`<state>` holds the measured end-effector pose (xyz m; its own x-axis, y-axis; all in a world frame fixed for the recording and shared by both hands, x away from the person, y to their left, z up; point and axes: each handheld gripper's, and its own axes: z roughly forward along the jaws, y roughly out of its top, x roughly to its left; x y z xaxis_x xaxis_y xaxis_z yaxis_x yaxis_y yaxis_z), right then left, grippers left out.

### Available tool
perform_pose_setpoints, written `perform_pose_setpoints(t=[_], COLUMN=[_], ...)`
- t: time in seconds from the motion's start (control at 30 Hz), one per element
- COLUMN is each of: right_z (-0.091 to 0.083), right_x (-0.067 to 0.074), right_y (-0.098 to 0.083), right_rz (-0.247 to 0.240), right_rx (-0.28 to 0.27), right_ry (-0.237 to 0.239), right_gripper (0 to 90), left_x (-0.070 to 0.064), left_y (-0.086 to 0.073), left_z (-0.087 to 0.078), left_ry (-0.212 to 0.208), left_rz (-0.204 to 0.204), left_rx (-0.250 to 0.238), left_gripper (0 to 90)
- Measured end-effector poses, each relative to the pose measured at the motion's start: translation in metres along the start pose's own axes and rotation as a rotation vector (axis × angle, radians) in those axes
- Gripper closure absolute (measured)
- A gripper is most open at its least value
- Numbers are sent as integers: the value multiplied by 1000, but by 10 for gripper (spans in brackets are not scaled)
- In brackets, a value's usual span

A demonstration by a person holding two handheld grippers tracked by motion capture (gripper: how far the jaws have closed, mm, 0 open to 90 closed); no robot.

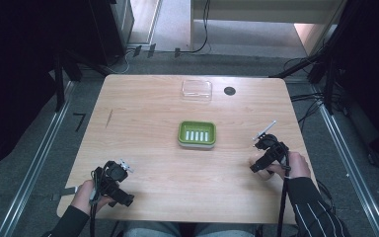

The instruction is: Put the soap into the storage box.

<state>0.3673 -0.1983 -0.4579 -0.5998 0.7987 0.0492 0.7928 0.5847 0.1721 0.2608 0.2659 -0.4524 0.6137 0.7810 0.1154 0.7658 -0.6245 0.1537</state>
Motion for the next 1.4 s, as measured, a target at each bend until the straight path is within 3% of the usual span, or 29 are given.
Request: perform_pose_setpoints(t=[0.5,0.83,1.1,1.4], right_z=[7,9,12,12], right_x=[2,-1,0,1], right_y=[3,2,4,7], right_rz=[-6,-6,-13,-20], right_rx=[56,74,93,107], right_ry=[-33,-21,-21,-54], right_gripper=[225,305,310,329], left_x=[0,0,0,0], left_y=[0,0,0,0], left_z=[-1,0,0,0], left_ry=[0,-1,-1,-2], left_rz=[0,3,4,5], left_rx=[0,-1,-6,-1], left_gripper=[8,8,8,8])
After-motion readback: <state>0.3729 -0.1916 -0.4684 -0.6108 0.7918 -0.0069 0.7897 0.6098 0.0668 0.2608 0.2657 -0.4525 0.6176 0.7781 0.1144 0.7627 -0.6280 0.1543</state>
